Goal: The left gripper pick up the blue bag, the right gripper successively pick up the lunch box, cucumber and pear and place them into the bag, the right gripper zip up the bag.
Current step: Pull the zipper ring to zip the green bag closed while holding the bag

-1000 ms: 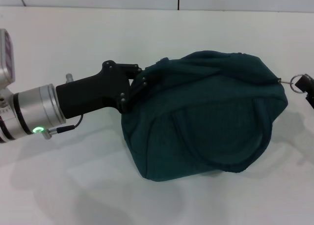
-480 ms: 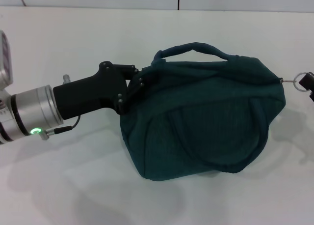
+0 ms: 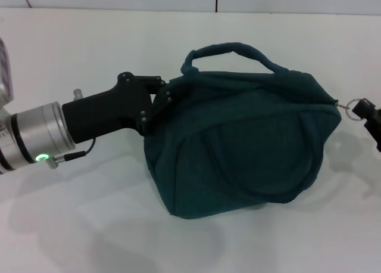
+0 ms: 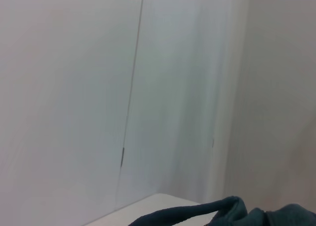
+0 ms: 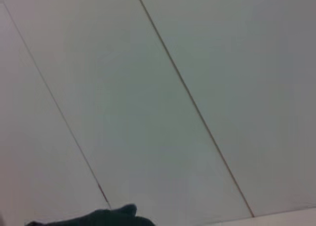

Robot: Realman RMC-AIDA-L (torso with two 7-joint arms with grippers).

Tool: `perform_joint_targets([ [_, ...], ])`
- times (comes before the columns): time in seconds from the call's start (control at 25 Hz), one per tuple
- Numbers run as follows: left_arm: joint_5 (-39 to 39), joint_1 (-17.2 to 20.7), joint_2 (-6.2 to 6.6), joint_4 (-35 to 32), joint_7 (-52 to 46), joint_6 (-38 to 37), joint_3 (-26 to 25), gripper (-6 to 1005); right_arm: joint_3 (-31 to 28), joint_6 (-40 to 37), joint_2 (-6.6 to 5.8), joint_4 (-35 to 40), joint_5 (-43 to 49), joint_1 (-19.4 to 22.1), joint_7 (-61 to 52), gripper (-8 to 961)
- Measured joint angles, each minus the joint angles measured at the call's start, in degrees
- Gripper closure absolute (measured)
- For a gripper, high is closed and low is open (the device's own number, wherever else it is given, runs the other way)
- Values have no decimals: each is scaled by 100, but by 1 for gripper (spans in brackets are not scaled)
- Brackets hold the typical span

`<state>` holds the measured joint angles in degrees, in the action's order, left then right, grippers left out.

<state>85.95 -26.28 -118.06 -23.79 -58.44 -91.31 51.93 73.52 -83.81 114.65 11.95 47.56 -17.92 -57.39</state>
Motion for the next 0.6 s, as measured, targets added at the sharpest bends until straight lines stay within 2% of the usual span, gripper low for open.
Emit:
perform_joint_targets([
  [0.28,-1,4,-15,13,30,0,-21,936,39,-139,5,8,5,11,2,940],
  [0.44,0,58,-11,17,33,-7,-39,936,-145,-409,7,5,-66,92,124,940],
  [0.6,3,67,-15,18,35,-15,-65,939,-175,-204,7,-5,-57,114,144,940],
])
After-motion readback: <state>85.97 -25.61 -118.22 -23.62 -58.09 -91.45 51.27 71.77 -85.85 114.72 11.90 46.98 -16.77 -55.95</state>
